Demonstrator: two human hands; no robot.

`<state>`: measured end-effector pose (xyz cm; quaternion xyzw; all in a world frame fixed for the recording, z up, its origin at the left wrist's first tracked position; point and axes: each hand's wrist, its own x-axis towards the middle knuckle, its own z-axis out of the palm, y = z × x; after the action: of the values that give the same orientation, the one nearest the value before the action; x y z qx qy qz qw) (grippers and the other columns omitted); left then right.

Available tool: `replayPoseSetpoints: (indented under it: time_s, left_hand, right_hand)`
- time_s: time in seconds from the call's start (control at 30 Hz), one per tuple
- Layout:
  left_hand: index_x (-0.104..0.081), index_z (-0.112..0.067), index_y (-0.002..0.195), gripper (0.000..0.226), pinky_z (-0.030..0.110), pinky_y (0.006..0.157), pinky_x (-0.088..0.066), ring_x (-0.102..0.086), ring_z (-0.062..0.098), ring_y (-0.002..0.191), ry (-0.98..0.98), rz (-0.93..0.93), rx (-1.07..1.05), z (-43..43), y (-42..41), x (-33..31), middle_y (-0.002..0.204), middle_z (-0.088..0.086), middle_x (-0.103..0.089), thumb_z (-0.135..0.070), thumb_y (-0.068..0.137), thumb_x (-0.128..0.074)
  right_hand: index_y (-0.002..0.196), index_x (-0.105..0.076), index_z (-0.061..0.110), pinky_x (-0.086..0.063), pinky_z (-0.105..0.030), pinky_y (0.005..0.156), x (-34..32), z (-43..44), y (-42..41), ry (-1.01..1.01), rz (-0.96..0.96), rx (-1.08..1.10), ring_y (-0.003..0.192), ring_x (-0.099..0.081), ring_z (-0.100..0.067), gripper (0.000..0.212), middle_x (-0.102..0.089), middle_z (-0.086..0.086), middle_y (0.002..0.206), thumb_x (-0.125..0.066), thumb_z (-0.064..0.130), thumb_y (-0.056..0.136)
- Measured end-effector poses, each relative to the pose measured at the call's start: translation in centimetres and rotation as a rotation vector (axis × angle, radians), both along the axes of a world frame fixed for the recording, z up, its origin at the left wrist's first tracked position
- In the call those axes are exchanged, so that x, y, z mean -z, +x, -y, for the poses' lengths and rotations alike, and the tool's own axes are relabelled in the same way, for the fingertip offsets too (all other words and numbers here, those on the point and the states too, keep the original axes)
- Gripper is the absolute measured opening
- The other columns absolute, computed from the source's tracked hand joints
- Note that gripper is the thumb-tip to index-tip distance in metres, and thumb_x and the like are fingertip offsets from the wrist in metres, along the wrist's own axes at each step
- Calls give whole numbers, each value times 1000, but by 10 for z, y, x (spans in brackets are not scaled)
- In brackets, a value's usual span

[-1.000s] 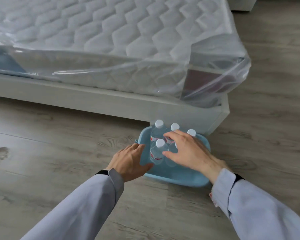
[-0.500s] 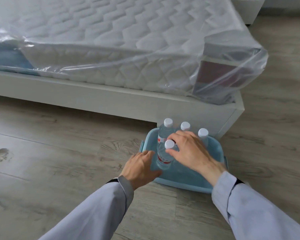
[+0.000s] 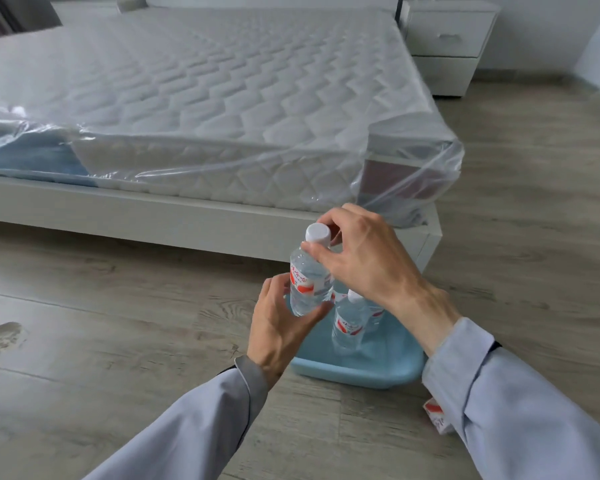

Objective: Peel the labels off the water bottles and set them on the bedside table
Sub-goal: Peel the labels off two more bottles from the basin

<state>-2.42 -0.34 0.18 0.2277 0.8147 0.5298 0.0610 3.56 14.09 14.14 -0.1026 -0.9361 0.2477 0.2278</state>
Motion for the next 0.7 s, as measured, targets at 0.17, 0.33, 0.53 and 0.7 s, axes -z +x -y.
replayPoseSetpoints:
  time_s: [0.17, 0.33, 0.53, 0.7]
  left_hand:
    - [-68, -18, 113, 57, 43, 89, -64, -76, 18, 100, 82, -41, -16, -1, 12, -44, 110, -2, -76, -43, 71, -97]
    - [-76, -16, 117, 46, 40, 93, -65, -82, 17, 101, 184, 60, 242, 14, 12, -89, 108, -3, -85, -20, 76, -96]
    - [-77, -13, 125, 43, 31, 98, -61, -77, 24, 116, 258, 181, 536, 24, 8, -145, 123, 6, -81, -26, 86, -87]
    - [-68, -5, 137, 42, 47, 110, -55, -69, 37, 130, 250, 250, 667, 26, 6, -157, 137, 16, -73, -22, 99, -73]
  right_hand:
    - [93, -72, 21, -56, -32, 74, -30, 4, 13, 0, -125, 24, 77, -67, -10, 35, -69, 10, 89, -77, 55, 86]
    - [103, -76, 35, -60, -26, 87, -43, -19, 35, -320, -110, -160, 94, -73, 1, 48, -76, 18, 100, -68, 76, 80]
    - [129, -70, 40, -55, -41, 105, -44, -39, 62, -571, 17, -380, 120, -71, -5, 48, -75, 17, 127, -71, 65, 87]
    - [120, -73, 41, -59, -30, 96, -57, -30, 68, -690, -124, -415, 112, -76, -11, 43, -79, 9, 120, -82, 54, 81]
